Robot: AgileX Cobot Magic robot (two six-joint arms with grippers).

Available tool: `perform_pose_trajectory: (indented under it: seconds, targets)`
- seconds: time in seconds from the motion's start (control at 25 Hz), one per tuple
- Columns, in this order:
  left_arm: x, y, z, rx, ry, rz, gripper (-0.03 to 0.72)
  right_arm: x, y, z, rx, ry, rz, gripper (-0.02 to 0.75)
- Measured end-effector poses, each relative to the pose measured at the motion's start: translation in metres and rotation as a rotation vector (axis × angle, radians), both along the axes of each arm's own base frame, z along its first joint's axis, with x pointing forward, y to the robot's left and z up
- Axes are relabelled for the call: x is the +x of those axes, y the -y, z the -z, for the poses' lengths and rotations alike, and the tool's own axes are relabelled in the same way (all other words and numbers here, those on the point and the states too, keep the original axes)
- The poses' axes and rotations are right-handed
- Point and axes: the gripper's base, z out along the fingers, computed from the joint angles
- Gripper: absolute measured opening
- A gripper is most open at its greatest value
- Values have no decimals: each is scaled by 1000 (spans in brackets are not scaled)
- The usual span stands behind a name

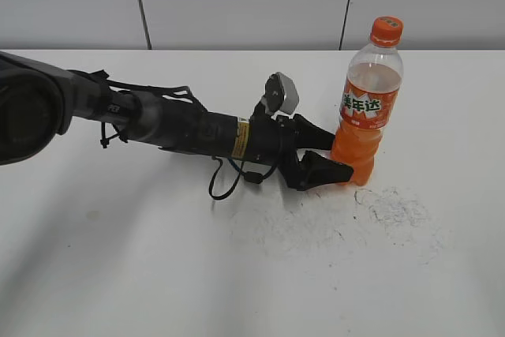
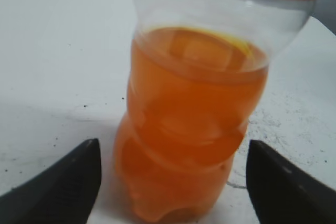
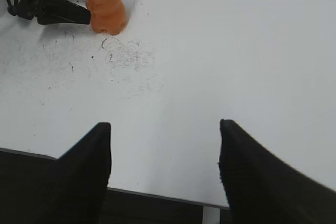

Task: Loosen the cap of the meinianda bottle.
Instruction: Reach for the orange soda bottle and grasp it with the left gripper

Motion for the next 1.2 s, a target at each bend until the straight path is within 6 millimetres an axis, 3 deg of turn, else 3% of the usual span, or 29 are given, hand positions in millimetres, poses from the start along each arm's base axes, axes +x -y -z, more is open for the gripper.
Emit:
perform_pose_trajectory:
  seconds: [0.4, 0.8, 1.2]
  targets:
    - [-6, 15, 4, 58, 23, -23, 672, 0, 0, 0, 0, 0, 0, 477]
    - [1, 25, -10, 28, 71, -27, 671, 0, 0, 0, 0, 0, 0, 477]
    - [-4, 34, 8, 13, 18, -47, 667, 0, 0, 0, 0, 0, 0, 477]
